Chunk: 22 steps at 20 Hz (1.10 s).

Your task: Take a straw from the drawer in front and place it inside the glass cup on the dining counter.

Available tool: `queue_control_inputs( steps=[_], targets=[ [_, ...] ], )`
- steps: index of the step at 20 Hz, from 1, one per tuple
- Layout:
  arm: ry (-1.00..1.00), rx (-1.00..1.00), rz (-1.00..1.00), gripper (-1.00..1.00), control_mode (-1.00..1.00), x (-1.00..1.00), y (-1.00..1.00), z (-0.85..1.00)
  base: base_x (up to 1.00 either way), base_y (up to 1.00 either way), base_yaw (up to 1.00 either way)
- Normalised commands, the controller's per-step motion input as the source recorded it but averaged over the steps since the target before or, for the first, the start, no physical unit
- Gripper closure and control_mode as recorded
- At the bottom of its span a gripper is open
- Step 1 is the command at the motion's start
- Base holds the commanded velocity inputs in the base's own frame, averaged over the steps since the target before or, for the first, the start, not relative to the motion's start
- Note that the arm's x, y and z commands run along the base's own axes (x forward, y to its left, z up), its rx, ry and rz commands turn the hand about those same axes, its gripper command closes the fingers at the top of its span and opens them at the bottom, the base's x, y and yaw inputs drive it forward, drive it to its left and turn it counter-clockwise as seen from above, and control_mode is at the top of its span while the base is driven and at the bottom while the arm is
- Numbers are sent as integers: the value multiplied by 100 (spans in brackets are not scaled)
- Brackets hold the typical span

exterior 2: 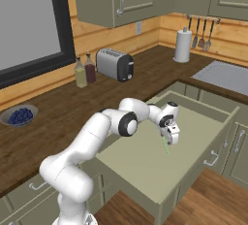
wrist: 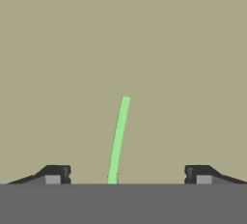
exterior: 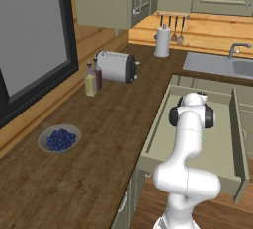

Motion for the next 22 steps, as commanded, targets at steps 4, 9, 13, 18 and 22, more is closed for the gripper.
queue_control_inputs(
  steps=[4,9,13,18,22],
  targets=[
    [-7,0,0,100,-100,0,0,-38,0,0,0],
    [-8,0,0,100,-100,-3,0,-39,0,0,0],
    [-8,0,0,100,-100,-8,0,-35,0,0,0],
    [-4,0,-2,100,-100,-12,0,-33,0,0,0],
    [-3,0,-3,100,-100,-14,0,-30,0,0,0]
  ],
)
